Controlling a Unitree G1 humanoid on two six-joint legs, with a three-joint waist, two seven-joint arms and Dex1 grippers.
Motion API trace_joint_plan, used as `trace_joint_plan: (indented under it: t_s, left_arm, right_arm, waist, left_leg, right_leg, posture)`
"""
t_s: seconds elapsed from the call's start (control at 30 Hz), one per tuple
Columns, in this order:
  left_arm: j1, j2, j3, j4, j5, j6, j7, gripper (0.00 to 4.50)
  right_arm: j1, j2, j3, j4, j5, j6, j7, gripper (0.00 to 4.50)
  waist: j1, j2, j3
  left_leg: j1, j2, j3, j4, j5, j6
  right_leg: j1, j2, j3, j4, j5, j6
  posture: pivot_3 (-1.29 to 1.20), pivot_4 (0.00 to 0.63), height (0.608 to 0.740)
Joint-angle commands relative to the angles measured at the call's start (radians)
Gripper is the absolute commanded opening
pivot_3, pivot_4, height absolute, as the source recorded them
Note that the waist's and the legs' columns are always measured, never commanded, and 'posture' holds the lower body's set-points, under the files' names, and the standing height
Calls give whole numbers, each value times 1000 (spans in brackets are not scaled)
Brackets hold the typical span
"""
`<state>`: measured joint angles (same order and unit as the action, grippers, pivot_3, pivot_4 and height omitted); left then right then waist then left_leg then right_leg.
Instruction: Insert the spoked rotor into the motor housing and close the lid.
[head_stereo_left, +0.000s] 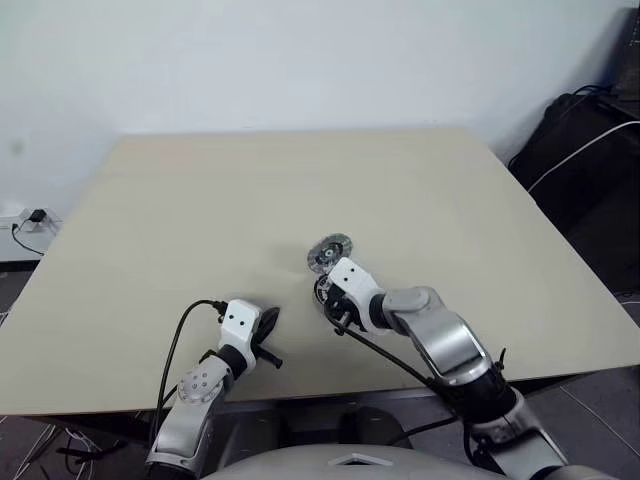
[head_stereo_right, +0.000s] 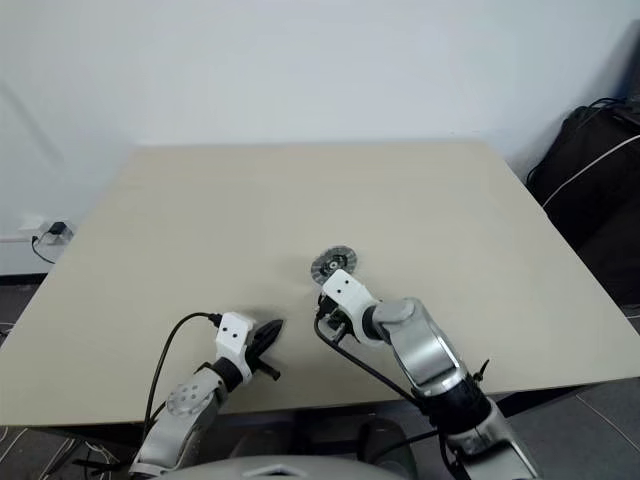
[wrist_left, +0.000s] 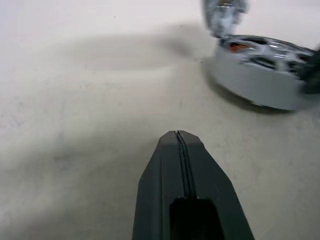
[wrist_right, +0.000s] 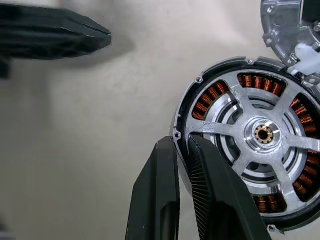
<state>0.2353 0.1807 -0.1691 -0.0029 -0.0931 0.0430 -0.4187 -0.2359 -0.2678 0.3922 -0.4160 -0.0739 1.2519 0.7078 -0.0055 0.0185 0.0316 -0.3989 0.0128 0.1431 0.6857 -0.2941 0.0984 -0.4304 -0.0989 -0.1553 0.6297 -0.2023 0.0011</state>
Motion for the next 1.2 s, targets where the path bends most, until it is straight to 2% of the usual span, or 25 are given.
trace_joint_plan:
  t_s: [0.03,0.2,0.47,0.6,0.73,0.9,0.97,1.03,1.2]
  left_arm:
    - [-13,0,-10,-52,-11,15,-13,0]
    - [-24,3,-15,-69,-12,41,-22,0]
    - [-24,8,-15,-99,-11,71,-22,0]
    - [-19,9,-11,-109,-12,78,-17,0]
    - [-18,8,-9,-115,-13,82,-13,0]
    - [-17,6,-8,-118,-13,84,-10,0]
    - [-17,4,-9,-118,-12,83,-8,0]
    - [-17,2,-9,-118,-12,83,-6,0]
    - [-8,0,-9,-122,-13,79,0,0]
  right_arm:
    - [1,38,-38,-96,40,58,-68,67]
    - [-3,52,-50,-88,95,49,-116,67]
    - [-20,11,-19,-66,171,-13,-138,2673]
    - [-60,-91,9,-101,228,-44,-68,2673]
    - [-104,-254,97,-114,220,-173,17,2673]
    - [-172,-484,289,-86,33,-506,126,2673]
    - [-193,-544,349,-59,-42,-630,171,2673]
    - [-208,-572,385,-21,-94,-719,212,2673]
    - [-212,-556,396,57,-161,-821,270,2673]
  waist:
    - [-2,0,0]
    - [-5,0,0]
    - [-5,0,0]
    - [-5,0,0]
    - [-4,-1,0]
    - [-4,-1,1]
    - [-3,-4,2]
    - [-3,-6,3]
    - [-1,-7,3]
  left_leg:
    - [0,0,0,0,0,0]
    - [0,0,0,0,0,-1]
    - [1,0,0,0,0,-1]
    - [1,0,0,1,0,0]
    - [1,0,0,1,0,1]
    - [1,0,0,1,0,1]
    - [1,0,0,1,0,1]
    - [1,0,0,1,0,1]
    - [1,0,0,2,0,1]
  right_leg:
    - [0,0,0,0,-1,1]
    - [1,0,0,0,0,3]
    - [1,1,0,0,-1,3]
    - [1,1,0,-1,0,3]
    - [2,1,0,-1,0,4]
    - [2,1,-1,-2,-1,3]
    - [2,1,-1,-2,-1,3]
    - [2,1,-1,-2,-1,4]
    - [3,1,-1,-1,-1,4]
  posture:
    - [0,0,740]
    - [0,0,740]
    - [0,0,740]
    - [0,0,740]
    - [0,0,740]
    - [0,0,740]
    - [0,0,740]
    - [0,0,740]
    - [0,0,740]
